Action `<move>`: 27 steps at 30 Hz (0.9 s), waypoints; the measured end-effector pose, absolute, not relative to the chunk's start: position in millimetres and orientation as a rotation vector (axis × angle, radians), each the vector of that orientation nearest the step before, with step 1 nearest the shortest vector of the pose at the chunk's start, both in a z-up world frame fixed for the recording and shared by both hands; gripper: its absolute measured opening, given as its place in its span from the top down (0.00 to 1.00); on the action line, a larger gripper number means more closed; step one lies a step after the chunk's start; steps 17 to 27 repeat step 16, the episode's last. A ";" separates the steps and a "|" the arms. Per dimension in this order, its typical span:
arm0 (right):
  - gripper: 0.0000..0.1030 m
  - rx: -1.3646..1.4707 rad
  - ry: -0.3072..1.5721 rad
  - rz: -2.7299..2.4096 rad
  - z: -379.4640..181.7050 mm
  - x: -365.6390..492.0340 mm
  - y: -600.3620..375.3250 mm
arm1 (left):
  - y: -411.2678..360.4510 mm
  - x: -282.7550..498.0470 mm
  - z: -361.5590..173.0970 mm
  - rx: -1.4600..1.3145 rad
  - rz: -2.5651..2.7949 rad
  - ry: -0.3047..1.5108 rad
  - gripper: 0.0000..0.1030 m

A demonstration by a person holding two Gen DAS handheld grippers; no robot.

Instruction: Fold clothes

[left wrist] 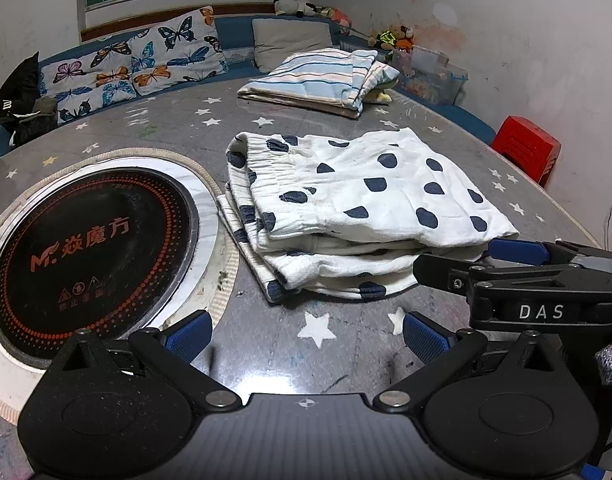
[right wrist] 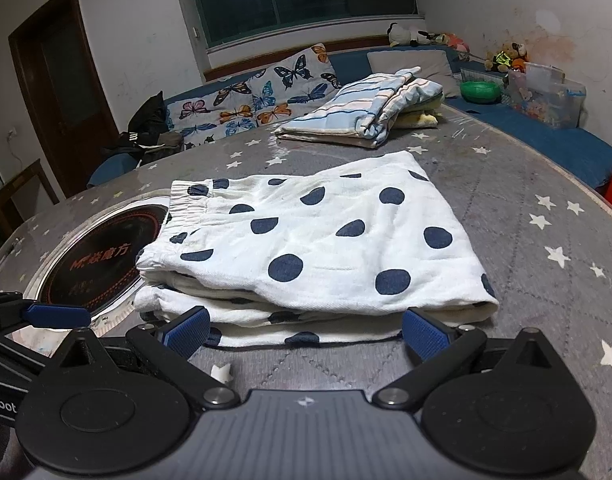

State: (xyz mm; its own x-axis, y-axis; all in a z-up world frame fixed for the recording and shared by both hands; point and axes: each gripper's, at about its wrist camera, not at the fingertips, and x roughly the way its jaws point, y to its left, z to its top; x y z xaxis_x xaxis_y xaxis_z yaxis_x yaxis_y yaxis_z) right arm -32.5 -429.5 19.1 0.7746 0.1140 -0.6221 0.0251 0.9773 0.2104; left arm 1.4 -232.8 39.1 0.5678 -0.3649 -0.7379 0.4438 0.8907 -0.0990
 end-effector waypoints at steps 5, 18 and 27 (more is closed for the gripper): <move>0.00 0.214 0.686 0.048 18.5 -30.7 -429.9 | -233.3 3.8 38.5 0.100 -0.470 0.843 0.00; 0.00 0.217 0.684 0.039 18.5 -29.6 -433.8 | -231.8 7.0 37.1 0.097 -0.446 0.843 0.00; 0.00 0.217 0.684 0.039 18.5 -29.6 -433.8 | -231.8 7.0 37.1 0.097 -0.446 0.843 0.00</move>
